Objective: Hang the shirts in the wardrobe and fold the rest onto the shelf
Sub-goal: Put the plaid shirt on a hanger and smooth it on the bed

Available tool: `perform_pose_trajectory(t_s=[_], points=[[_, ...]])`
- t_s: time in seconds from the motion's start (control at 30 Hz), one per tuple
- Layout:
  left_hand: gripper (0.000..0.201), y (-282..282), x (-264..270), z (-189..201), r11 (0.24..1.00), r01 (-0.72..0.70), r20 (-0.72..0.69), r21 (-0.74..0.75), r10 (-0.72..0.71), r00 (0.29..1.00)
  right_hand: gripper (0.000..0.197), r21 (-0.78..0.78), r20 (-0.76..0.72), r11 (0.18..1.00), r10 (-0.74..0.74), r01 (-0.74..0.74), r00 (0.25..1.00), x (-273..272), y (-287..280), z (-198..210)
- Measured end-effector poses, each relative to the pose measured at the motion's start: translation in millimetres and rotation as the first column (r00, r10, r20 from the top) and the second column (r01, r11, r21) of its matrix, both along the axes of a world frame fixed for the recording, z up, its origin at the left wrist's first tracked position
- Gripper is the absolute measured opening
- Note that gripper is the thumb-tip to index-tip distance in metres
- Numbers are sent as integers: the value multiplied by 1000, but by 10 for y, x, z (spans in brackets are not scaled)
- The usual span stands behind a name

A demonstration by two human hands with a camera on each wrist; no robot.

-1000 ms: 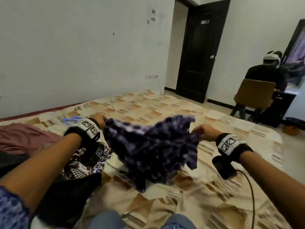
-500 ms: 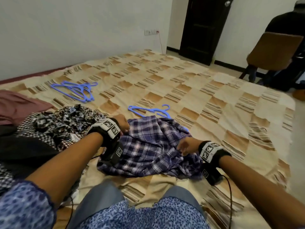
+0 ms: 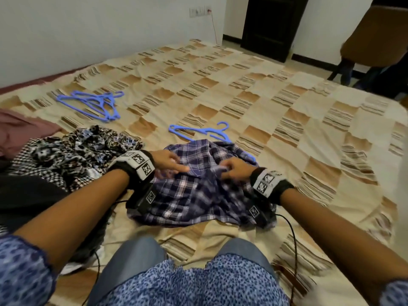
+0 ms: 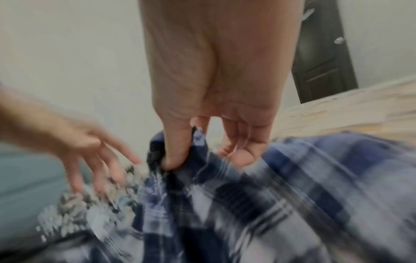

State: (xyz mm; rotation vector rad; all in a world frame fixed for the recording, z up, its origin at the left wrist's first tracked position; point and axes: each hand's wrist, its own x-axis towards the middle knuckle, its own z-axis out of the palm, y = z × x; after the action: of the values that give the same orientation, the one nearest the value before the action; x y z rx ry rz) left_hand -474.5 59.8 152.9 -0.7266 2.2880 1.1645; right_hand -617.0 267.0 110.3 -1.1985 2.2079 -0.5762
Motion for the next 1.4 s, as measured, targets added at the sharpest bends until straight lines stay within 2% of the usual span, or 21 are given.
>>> perform_pose_trajectory(t_s=[0.07,0.1,0.17,0.23,0.3,0.33,0.4,0.43,0.53,0.6,0.7,0.77,0.83,0.9,0.97,1.07,1.13,1.23,1.27,1.33,1.4], points=[[46,303,-13,268,987,50,-69,154,-39,997,20,-171,32,985,-11,17,999,153,-148,500],[39,430,-27,373,979,98,-162,177,-70,984,22,-223,20,975,2,2,1000,226,-221,732],[20,605,-48,606,990,138,-341,8,-127,932,26,-276,-44,961,9,-21,999,333,-335,1083],[26,639,-29,842,974,65,-423,-219,-155,893,26,-299,-102,954,-57,24,993,419,-348,1295],[40,588,44,1044,948,-7,-488,-319,-158,859,32,-404,17,905,-141,136,990,498,-278,1436],[44,572,91,1145,943,-34,-521,-332,-153,840,36,-464,101,864,-171,198,980,544,-224,1488],[36,554,190,1334,941,-115,-603,-318,-107,791,38,-496,206,826,-187,267,961,650,-102,1543],[31,559,246,1439,941,-165,-649,-296,-71,758,37,-482,189,838,-185,255,964,684,-57,1535],[26,549,363,1719,939,-304,-758,-159,81,647,23,-357,-10,919,-181,165,984,745,31,1438],[21,520,441,1873,942,-298,-766,-155,75,638,7,-327,-24,928,-198,179,980,767,70,1483],[16,443,605,2011,934,-284,-763,-215,20,646,11,-421,129,871,-220,254,967,814,129,1787],[22,321,702,2028,918,-312,-757,-247,18,653,13,-506,200,832,-144,228,969,839,170,2005],[25,134,805,1970,853,-383,-712,-354,20,702,12,-510,205,849,-35,137,978,867,187,2116],[26,-86,897,1849,725,-489,-649,-486,75,757,22,-405,190,911,-2,80,982,824,184,2040],[29,-219,965,1691,665,-517,-545,-539,192,816,26,-267,101,962,-38,64,994,702,189,1798],[19,-231,907,1415,716,-376,-315,-589,226,922,28,-59,-116,997,-60,54,991,445,278,1264],[20,-168,775,1217,755,-309,-225,-578,217,950,25,155,-294,988,34,12,955,301,396,883],[42,-118,482,812,808,-234,-176,-540,164,971,23,413,-341,910,118,36,933,104,591,279],[44,-85,383,681,823,-236,-181,-516,164,970,25,431,-369,899,98,77,924,39,646,104],[45,-49,174,421,867,-253,-168,-430,199,966,30,365,-434,915,2,174,901,-91,690,-161],[33,7,-9,226,907,-220,-122,-360,189,974,41,272,-436,938,-80,216,896,-180,668,-363]])
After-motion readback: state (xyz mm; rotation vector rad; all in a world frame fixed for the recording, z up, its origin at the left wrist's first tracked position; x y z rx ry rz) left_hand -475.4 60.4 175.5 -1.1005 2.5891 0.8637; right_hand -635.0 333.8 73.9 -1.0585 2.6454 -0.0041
